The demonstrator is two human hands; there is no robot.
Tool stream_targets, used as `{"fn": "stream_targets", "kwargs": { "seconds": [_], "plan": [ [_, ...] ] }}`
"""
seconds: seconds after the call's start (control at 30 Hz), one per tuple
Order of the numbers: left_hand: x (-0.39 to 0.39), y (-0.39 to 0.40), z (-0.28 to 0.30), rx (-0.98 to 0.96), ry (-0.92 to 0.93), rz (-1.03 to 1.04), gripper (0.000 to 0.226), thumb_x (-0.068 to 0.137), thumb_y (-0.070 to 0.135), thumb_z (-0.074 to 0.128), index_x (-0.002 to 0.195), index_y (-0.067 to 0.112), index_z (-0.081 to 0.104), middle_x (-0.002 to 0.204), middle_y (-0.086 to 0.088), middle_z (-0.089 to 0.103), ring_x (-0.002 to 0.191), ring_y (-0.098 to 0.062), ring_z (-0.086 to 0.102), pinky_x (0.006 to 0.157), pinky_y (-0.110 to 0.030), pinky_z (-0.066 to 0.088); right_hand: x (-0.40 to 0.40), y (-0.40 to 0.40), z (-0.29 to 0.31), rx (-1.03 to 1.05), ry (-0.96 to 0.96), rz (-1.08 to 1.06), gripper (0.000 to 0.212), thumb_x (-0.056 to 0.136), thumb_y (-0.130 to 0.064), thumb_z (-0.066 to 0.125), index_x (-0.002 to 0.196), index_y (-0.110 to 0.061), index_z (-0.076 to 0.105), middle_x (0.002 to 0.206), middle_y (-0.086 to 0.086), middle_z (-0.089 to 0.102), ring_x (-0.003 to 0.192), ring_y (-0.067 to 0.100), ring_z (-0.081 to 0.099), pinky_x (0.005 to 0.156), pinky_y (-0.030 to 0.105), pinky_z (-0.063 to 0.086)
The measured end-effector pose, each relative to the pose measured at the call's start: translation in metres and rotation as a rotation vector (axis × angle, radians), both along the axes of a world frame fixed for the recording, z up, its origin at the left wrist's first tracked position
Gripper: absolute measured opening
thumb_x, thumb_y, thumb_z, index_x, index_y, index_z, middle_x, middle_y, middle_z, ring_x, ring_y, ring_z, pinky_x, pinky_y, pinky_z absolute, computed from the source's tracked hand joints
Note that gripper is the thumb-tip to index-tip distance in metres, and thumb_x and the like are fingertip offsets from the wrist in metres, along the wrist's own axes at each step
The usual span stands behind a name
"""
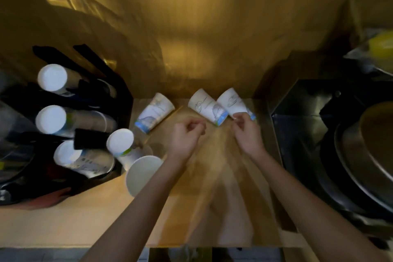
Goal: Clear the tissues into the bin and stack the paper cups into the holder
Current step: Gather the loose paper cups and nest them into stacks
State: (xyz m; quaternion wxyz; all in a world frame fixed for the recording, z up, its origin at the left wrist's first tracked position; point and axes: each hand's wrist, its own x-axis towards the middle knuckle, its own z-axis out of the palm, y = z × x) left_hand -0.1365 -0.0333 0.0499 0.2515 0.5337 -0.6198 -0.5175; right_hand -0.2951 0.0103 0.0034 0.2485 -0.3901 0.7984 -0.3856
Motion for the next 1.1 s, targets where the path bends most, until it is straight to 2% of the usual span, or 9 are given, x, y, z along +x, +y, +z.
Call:
{"fn": "stream_targets", "kwargs": {
  "seconds": [0.13, 0.23, 0.33, 0.43, 0.6, 0.73, 0.9, 1.0, 1.1],
  "plan": [
    [-0.043, -0.032, -0.034, 0.145, -0.037, 0.136, 0.031, 0.085, 0.024, 0.058, 0.108, 0.004, 0.058, 0.102, -0.012, 0.063, 0.100, -0.029, 0.060, 0.092, -0.047, 0.050, -0.039, -0.037, -0.019, 0.060, 0.107, -0.038, 0.046, 0.089, -0.009, 0.051, 0.133, -0.008, 0.041, 0.133, 0.015, 0.051, 0.123, 0.029, 0.048, 0.102, 0.039, 0.041],
    [-0.067, -0.053, -0.055, 0.235, -0.132, 0.106, 0.044, 0.084, 0.032, 0.061, 0.115, 0.001, 0.054, 0.111, -0.017, 0.061, 0.103, -0.031, 0.058, 0.088, -0.038, 0.048, -0.054, -0.059, -0.038, 0.172, 0.172, -0.035, 0.068, 0.084, -0.010, 0.059, 0.143, -0.010, 0.024, 0.144, 0.016, 0.038, 0.135, 0.030, 0.033, 0.112, 0.040, 0.030],
    [-0.086, -0.068, -0.069, 0.298, -0.100, 0.223, 0.047, 0.083, 0.027, 0.064, 0.119, 0.000, 0.051, 0.112, -0.016, 0.060, 0.105, -0.030, 0.056, 0.083, -0.034, 0.043, -0.063, -0.072, -0.055, 0.258, 0.180, -0.029, 0.081, 0.081, -0.016, 0.064, 0.145, -0.008, 0.016, 0.152, 0.017, 0.025, 0.140, 0.030, 0.022, 0.116, 0.037, 0.021],
    [-0.099, -0.080, -0.080, 0.352, -0.051, 0.355, 0.050, 0.079, 0.027, 0.068, 0.117, -0.001, 0.051, 0.107, -0.013, 0.058, 0.108, -0.031, 0.056, 0.083, -0.034, 0.044, -0.066, -0.073, -0.073, 0.349, 0.211, -0.008, 0.080, 0.080, -0.026, 0.065, 0.143, -0.006, 0.020, 0.151, 0.019, 0.025, 0.139, 0.032, 0.021, 0.113, 0.036, 0.017],
    [-0.108, -0.101, -0.102, 0.522, 0.120, 0.493, 0.056, 0.064, 0.036, 0.079, 0.108, 0.010, 0.057, 0.115, -0.013, 0.063, 0.106, -0.030, 0.059, 0.098, -0.044, 0.048, -0.066, -0.066, -0.093, 0.357, 0.383, 0.038, 0.072, 0.085, -0.027, 0.057, 0.143, -0.008, 0.017, 0.145, 0.018, 0.034, 0.131, 0.029, 0.033, 0.108, 0.033, 0.024],
    [-0.110, -0.102, -0.120, 0.613, 0.237, 0.516, 0.062, 0.054, 0.035, 0.079, 0.106, 0.008, 0.058, 0.112, -0.017, 0.066, 0.100, -0.031, 0.064, 0.093, -0.046, 0.051, -0.065, -0.062, -0.095, 0.355, 0.448, 0.050, 0.073, 0.087, -0.026, 0.056, 0.144, -0.008, 0.015, 0.144, 0.017, 0.034, 0.132, 0.028, 0.033, 0.109, 0.031, 0.025],
    [-0.107, -0.089, -0.118, 0.462, 0.184, 0.578, 0.041, 0.066, 0.021, 0.079, 0.100, 0.009, 0.058, 0.099, -0.010, 0.065, 0.091, -0.026, 0.063, 0.079, -0.033, 0.050, -0.066, -0.062, -0.095, 0.353, 0.441, 0.065, 0.073, 0.085, -0.024, 0.057, 0.144, -0.009, 0.016, 0.141, 0.017, 0.038, 0.129, 0.029, 0.035, 0.108, 0.032, 0.026],
    [-0.100, -0.061, -0.111, 0.147, 0.061, 0.483, 0.054, 0.062, 0.022, 0.080, 0.106, 0.013, 0.051, 0.103, -0.004, 0.063, 0.097, -0.023, 0.063, 0.081, -0.035, 0.052, -0.066, -0.061, -0.094, 0.354, 0.439, 0.067, 0.072, 0.084, -0.026, 0.059, 0.142, -0.009, 0.020, 0.138, 0.017, 0.040, 0.127, 0.029, 0.036, 0.106, 0.032, 0.027],
    [-0.090, -0.029, -0.109, -0.039, -0.034, 0.340, 0.076, 0.058, 0.029, 0.079, 0.122, 0.013, 0.041, 0.119, -0.004, 0.054, 0.109, -0.019, 0.055, 0.089, -0.038, 0.050, -0.065, -0.061, -0.089, 0.332, 0.394, 0.069, 0.068, 0.080, -0.024, 0.063, 0.138, -0.009, 0.029, 0.134, 0.017, 0.044, 0.124, 0.031, 0.040, 0.102, 0.035, 0.032]
  ]
}}
